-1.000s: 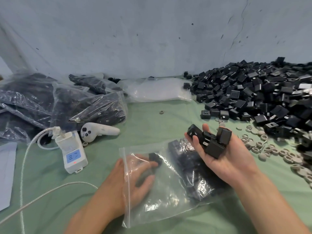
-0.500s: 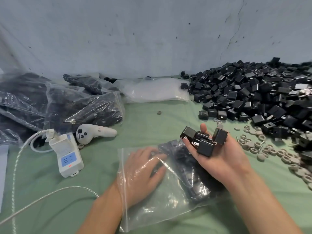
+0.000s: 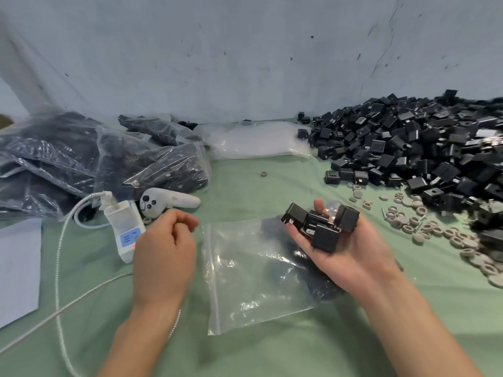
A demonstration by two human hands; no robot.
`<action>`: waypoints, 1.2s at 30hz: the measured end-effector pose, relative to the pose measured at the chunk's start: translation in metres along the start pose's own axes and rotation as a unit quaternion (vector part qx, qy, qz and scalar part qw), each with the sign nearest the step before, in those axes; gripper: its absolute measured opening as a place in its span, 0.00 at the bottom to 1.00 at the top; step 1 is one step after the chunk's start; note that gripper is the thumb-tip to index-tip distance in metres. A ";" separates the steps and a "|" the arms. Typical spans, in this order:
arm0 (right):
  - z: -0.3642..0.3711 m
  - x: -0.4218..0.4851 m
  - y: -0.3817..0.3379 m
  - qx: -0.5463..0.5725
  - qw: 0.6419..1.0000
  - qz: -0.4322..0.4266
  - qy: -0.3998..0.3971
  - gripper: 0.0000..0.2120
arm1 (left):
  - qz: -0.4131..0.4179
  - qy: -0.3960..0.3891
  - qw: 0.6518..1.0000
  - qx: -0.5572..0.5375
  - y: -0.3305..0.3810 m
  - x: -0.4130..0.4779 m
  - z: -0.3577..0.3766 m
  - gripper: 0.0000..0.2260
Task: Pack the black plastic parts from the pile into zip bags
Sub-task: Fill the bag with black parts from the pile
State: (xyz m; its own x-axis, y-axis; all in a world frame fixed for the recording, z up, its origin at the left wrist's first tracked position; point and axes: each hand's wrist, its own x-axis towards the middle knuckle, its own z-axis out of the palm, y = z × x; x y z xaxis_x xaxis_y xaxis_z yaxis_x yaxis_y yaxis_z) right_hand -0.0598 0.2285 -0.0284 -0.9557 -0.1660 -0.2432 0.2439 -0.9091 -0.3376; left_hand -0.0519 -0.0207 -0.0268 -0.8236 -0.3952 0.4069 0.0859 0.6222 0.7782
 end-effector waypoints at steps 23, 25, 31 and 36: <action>0.005 -0.021 0.043 -0.013 0.996 0.093 -0.010 0.17 | -0.084 -0.136 0.980 -0.116 0.028 -0.036 -0.002 0.06; 0.005 -0.021 0.035 -0.001 0.998 0.066 0.008 0.17 | -0.084 -0.102 0.988 -0.086 0.013 -0.026 -0.021 0.07; -0.003 -0.020 0.002 0.034 0.998 -0.026 0.046 0.14 | -0.050 -0.173 0.974 0.135 -0.029 -0.026 -0.047 0.10; -0.007 -0.018 -0.011 0.051 0.995 -0.055 0.063 0.13 | 0.034 -0.221 0.963 0.148 -0.024 -0.035 -0.031 0.09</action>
State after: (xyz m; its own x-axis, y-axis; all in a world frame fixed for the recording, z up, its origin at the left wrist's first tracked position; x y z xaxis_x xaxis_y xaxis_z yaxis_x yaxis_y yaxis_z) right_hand -0.0442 0.2440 -0.0265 -0.9458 -0.0190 -0.3242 0.1139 -0.9543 -0.2762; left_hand -0.0078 -0.0424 -0.0453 -0.9857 -0.0606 0.1576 0.0384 0.8283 0.5589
